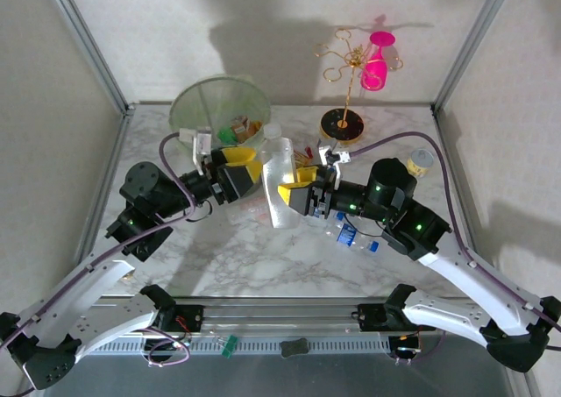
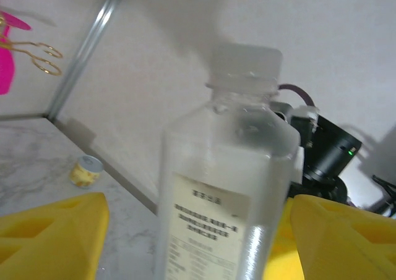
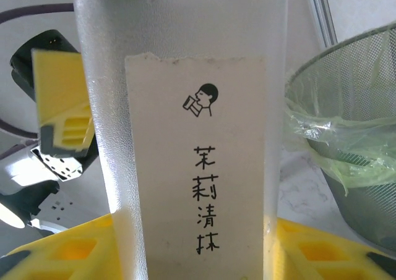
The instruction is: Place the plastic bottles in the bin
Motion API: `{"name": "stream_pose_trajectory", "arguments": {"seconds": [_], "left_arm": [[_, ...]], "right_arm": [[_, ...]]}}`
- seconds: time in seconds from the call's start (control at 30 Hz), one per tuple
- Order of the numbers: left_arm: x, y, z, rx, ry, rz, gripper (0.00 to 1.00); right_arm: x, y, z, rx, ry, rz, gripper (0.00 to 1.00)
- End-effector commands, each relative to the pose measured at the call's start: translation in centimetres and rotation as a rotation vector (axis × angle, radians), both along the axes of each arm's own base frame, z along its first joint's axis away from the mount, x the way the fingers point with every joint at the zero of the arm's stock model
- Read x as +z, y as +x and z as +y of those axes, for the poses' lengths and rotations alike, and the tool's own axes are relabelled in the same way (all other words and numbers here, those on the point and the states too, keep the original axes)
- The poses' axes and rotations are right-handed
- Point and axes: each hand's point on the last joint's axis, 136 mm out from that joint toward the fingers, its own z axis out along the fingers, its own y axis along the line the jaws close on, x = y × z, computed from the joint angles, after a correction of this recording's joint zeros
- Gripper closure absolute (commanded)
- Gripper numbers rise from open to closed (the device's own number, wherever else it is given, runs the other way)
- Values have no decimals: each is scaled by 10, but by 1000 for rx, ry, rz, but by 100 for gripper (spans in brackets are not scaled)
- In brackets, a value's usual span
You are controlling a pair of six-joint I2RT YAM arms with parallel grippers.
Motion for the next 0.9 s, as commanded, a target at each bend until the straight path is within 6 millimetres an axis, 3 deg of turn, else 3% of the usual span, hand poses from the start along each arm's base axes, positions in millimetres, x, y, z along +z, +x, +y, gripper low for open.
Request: {"name": "stream_pose_trajectory", "arguments": {"seconds": [0.0,0.23,0.4,0.67,0.87], "left_arm": [[6,-13,1,-25,-2,-81,23],[-3,-29,-15,-186,-10,-100,22],[7,-43,-19,-266,-50,-132,24],[14,-59,-27,-344,-55,-172,48],[13,-48,-29,-285,-22,-169,63]], "right_arm": [[9,-1,-1,19,48,-9,49],[5,-8,4,103,75,16,49],[4,-17,10,195,83,38,49],[-7,-14,13,200,76,62,49],[-14,-5,11,153,64,77,43]]}}
